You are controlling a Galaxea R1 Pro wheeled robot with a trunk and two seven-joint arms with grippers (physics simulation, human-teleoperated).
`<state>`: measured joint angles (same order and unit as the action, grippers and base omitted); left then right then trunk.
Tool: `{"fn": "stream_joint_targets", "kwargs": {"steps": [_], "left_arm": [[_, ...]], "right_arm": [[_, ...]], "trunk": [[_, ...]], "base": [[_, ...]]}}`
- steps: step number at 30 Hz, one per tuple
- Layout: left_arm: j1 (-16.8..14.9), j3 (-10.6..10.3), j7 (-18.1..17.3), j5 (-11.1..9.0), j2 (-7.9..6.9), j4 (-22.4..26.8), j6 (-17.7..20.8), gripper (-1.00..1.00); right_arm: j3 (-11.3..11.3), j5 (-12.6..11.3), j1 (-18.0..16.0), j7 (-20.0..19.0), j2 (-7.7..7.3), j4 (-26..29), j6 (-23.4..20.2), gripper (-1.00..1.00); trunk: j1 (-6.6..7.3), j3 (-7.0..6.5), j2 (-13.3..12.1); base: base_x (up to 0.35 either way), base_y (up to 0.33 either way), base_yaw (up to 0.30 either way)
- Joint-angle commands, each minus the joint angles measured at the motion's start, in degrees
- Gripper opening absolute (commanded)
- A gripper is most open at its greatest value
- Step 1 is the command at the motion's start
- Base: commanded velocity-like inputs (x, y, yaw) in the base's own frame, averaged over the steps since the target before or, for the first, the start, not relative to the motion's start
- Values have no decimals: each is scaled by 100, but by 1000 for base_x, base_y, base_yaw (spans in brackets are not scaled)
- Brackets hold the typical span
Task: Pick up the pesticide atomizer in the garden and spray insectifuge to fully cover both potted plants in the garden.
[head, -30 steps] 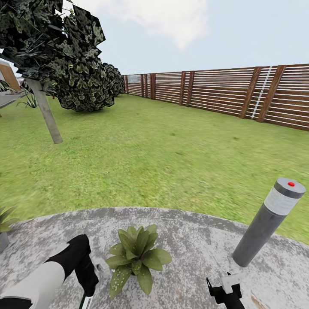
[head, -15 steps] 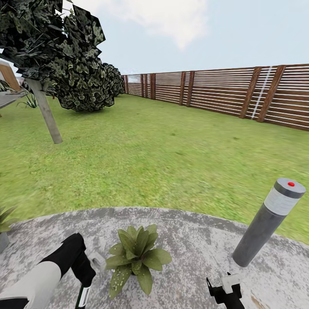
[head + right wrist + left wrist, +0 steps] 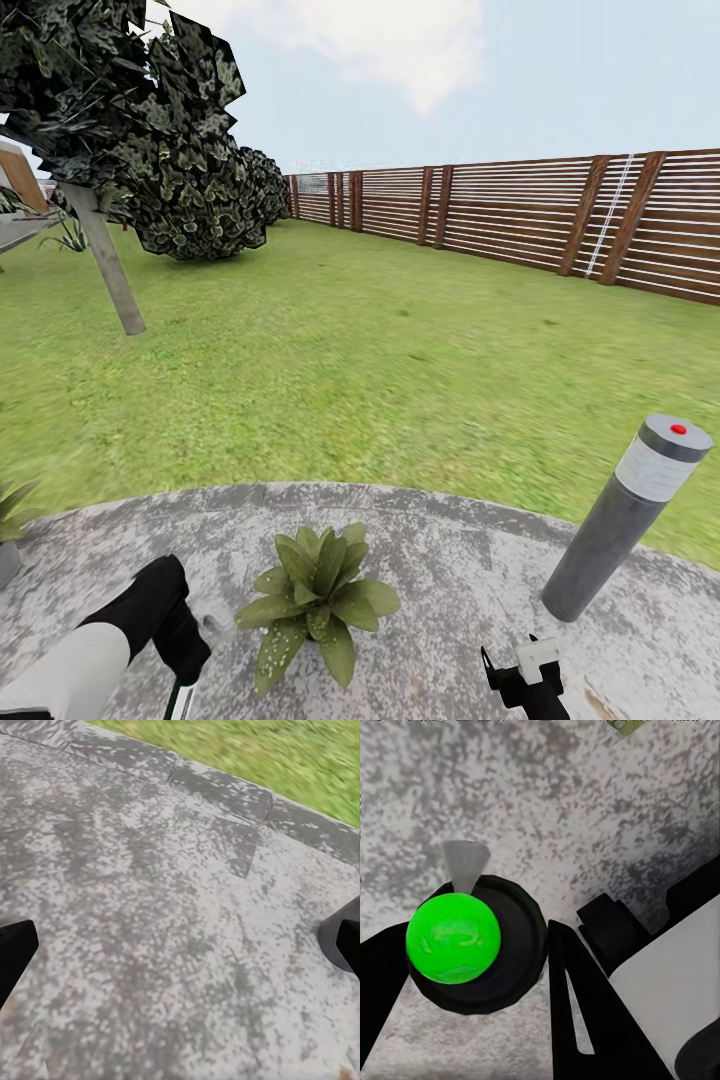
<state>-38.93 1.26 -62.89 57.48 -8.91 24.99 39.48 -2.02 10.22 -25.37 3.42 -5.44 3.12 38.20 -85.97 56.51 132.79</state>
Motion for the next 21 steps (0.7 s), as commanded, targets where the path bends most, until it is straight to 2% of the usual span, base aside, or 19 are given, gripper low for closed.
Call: {"fn": "stream_joint_targets", "kwargs": {"steps": [1,5,9,13,17,21], "left_arm": [[4,14,-33,27,3,32,48,-100],[8,18,-31,31,28,345,64,-100],[8,16,-4,35,6,429,68,-100],[8,90,195,30,33,436,69,-100],[8,157,248,27,59,393,65,-100],[45,155,270,21,94,116,52,-100]], "right_arm": [[-18,37,-3,36,-1,-4,12,100],[-18,39,-5,36,-1,-4,12,100],[-18,38,-4,36,-1,-4,12,100],[-18,38,-3,36,-1,-4,12,100],[-18,40,-3,36,-1,-4,12,100],[-18,39,-3,36,-1,-4,12,100]], "trunk": [[1,5,2],[1,5,2],[1,5,2],[1,5,2],[1,5,2],[1,5,2]], "base": [[0,0,0],[0,0,0],[0,0,0],[0,0,0],[0,0,0],[0,0,0]]}}
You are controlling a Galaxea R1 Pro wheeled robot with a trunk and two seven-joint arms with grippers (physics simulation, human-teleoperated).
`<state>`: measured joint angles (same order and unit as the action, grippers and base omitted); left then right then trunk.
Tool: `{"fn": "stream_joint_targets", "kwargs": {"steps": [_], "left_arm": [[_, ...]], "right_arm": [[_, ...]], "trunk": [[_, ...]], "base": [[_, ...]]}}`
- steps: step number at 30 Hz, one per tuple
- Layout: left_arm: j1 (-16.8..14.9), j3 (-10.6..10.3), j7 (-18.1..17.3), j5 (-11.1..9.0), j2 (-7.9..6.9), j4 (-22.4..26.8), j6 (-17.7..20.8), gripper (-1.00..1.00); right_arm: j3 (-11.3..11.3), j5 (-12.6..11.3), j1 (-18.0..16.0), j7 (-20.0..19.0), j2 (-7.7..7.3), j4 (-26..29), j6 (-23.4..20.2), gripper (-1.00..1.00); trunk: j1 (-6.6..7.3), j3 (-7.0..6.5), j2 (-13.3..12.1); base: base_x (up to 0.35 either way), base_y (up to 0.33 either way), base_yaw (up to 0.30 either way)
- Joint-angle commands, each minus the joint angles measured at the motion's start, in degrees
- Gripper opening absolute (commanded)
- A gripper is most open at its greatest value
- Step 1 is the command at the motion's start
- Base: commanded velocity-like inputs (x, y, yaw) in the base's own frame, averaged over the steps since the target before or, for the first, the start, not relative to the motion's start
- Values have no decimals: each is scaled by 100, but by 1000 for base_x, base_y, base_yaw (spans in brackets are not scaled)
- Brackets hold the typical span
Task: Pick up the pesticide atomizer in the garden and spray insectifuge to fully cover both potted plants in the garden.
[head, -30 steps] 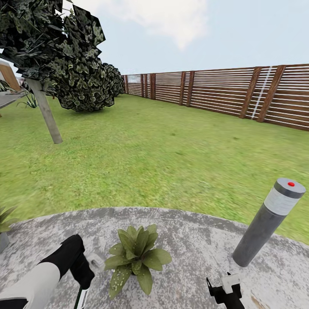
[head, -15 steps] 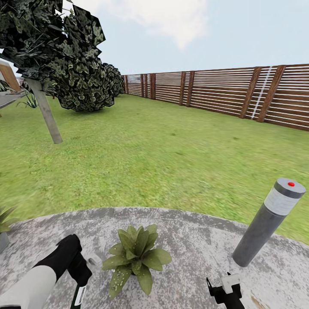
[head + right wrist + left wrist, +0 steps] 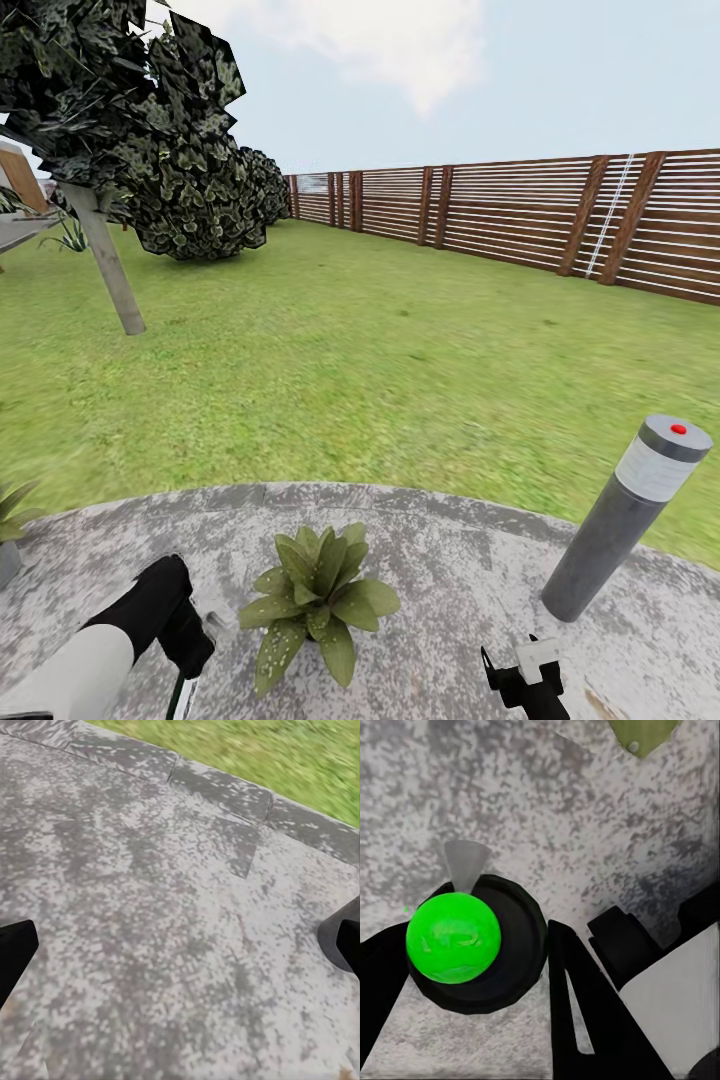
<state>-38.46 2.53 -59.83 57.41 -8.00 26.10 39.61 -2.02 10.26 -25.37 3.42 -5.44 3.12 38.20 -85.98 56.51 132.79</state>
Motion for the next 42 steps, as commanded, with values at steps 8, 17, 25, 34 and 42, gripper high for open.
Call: {"fn": "stream_joint_targets", "kwargs": {"steps": [8,17,25,34,42], "left_arm": [[76,59,172,25,16,-38,44,-100],[44,63,88,24,154,698,103,-100],[75,54,148,25,134,650,78,-100],[76,63,156,25,147,651,75,-100],[76,63,164,25,150,651,76,-100]], "right_arm": [[-18,36,-3,36,-1,-4,12,100],[-18,37,-5,36,-1,-4,12,100],[-18,29,-5,36,-1,-4,12,100],[-18,28,-4,36,-1,-4,12,100],[-18,28,-4,36,-1,-4,12,100]], "trunk": [[1,5,2],[1,5,2],[1,5,2],[1,5,2],[1,5,2]], "base": [[0,0,0],[0,0,0],[0,0,2],[9,-39,223],[-28,-165,62]]}}
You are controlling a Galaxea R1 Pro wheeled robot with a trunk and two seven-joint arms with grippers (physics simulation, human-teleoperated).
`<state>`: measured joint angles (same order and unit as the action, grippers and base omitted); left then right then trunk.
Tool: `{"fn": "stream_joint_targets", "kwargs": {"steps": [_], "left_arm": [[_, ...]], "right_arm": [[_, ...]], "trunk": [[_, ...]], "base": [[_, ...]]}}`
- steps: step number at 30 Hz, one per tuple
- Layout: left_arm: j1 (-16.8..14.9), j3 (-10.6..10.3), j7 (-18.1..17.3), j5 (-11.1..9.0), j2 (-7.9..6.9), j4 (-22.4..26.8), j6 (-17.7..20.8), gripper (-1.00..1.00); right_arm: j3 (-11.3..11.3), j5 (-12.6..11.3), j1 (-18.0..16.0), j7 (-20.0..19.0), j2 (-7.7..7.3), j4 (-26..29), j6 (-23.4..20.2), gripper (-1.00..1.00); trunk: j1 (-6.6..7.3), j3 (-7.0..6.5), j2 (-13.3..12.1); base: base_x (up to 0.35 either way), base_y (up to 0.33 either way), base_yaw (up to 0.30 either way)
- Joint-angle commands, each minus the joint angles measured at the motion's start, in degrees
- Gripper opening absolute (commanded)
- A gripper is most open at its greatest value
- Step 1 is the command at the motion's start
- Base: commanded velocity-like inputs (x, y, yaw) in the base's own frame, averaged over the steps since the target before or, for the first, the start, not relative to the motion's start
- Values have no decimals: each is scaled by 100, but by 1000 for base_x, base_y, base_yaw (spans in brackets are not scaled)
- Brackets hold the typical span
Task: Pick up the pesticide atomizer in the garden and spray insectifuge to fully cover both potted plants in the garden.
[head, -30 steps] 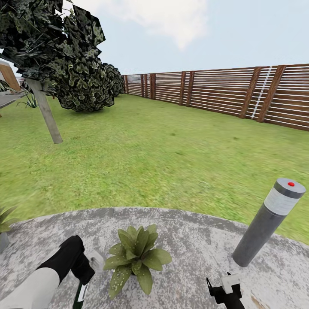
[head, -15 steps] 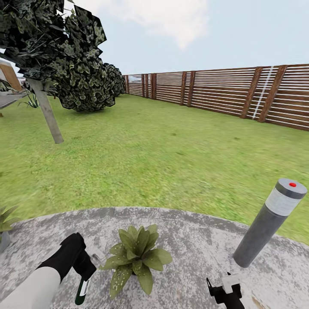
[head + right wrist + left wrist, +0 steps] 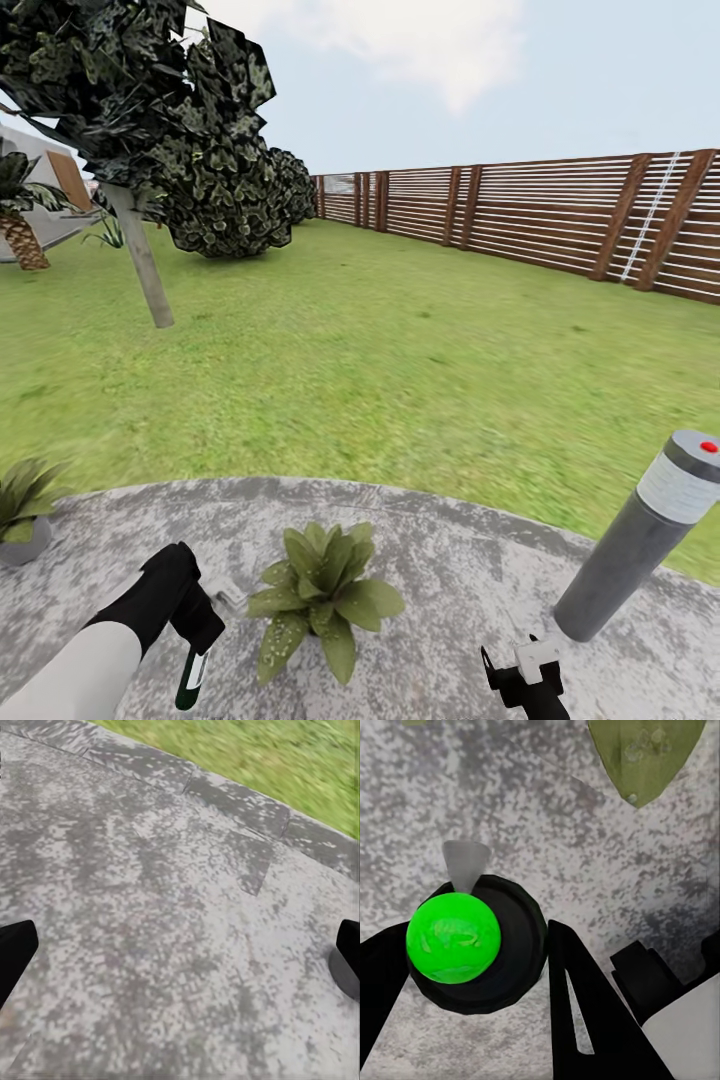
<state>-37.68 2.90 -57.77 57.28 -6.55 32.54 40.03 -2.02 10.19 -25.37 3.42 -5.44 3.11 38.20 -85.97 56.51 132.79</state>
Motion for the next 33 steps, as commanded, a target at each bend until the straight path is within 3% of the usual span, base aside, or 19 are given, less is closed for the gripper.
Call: {"fn": "stream_joint_targets", "kwargs": {"steps": [1,5,10,18,22,28,33], "left_arm": [[0,25,-41,38,3,4,35,-100],[21,19,-35,28,18,-300,24,-100],[18,22,-23,-281,19,-360,14,-100],[-1,-23,-15,-322,353,94,39,-100],[5,-3,-15,-305,260,79,33,-100],[15,0,-23,-330,-179,11,23,-100],[22,-16,-16,-349,-137,-31,18,-100]], "right_arm": [[-18,35,-3,36,-1,-4,12,100],[-18,35,-3,36,-1,-4,12,100],[-18,37,-3,36,-1,-4,12,100],[-18,35,-3,36,-1,-4,12,100],[-18,35,-3,36,-1,-4,12,100],[-18,35,-3,36,-1,-4,12,100],[-18,36,-3,36,-1,-4,12,100]], "trunk": [[1,5,2],[1,5,2],[1,5,2],[1,5,2],[1,5,2],[1,5,2],[1,5,2]], "base": [[-5,-13,106],[-1,-3,203],[0,0,32],[0,0,1],[0,0,0],[0,0,0],[0,0,0]]}}
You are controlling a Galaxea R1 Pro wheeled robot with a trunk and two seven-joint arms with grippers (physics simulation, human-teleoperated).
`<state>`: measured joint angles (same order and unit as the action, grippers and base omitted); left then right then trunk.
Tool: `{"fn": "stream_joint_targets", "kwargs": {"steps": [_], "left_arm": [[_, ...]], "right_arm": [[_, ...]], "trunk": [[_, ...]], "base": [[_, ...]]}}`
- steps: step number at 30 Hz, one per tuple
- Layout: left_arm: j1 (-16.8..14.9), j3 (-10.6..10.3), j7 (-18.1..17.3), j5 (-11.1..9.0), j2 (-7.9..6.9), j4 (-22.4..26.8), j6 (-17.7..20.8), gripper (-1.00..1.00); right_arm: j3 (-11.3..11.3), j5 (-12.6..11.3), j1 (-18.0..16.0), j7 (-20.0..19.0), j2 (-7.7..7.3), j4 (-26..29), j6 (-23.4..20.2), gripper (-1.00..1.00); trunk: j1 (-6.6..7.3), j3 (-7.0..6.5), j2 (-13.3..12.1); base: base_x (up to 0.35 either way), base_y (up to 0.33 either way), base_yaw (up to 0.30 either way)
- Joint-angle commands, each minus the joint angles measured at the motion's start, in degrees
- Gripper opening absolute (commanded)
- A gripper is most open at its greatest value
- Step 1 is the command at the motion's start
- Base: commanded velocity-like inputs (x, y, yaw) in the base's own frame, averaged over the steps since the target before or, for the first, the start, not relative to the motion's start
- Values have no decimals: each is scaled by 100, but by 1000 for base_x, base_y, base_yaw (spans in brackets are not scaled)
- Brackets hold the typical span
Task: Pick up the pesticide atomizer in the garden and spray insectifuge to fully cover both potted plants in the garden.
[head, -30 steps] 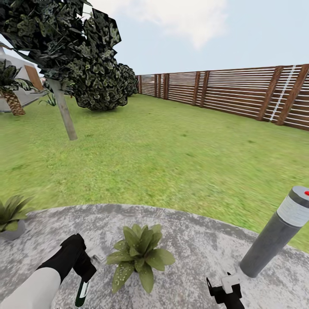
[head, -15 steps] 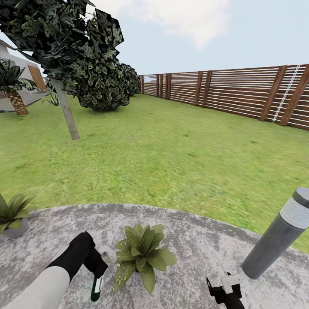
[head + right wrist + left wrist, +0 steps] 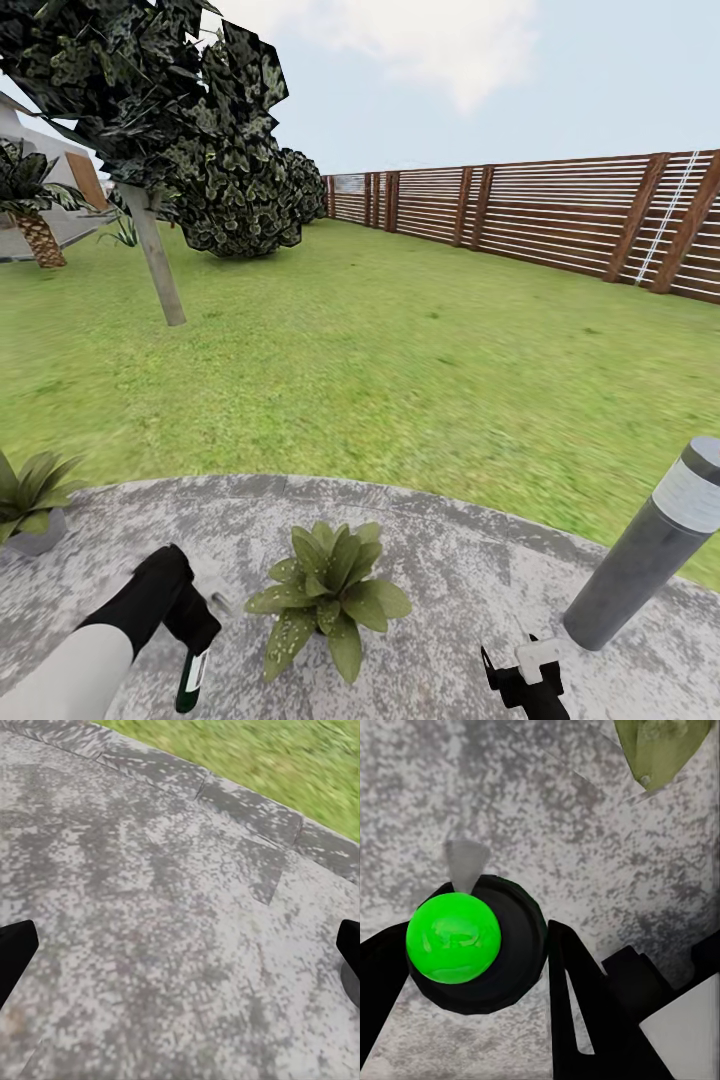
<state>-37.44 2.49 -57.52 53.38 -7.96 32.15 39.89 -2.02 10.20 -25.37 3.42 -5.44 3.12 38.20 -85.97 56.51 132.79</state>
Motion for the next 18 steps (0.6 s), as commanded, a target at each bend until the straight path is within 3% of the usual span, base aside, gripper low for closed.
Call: {"fn": "stream_joint_targets", "kwargs": {"steps": [1,4,10,18], "left_arm": [[-2,23,-41,40,27,-30,30,-100],[0,21,-40,41,122,-133,28,-100],[0,52,-40,50,137,-92,32,-100],[-9,63,-40,50,145,-41,36,-100]], "right_arm": [[-18,35,-3,36,-1,-4,12,100],[-18,35,-4,36,-1,-4,12,100],[-18,36,-3,36,-1,-4,12,100],[-18,36,-5,36,-1,-4,12,100]], "trunk": [[1,5,2],[1,5,2],[1,5,2],[1,5,2]], "base": [[0,0,0],[0,0,0],[-33,-70,0],[-244,-180,1]]}}
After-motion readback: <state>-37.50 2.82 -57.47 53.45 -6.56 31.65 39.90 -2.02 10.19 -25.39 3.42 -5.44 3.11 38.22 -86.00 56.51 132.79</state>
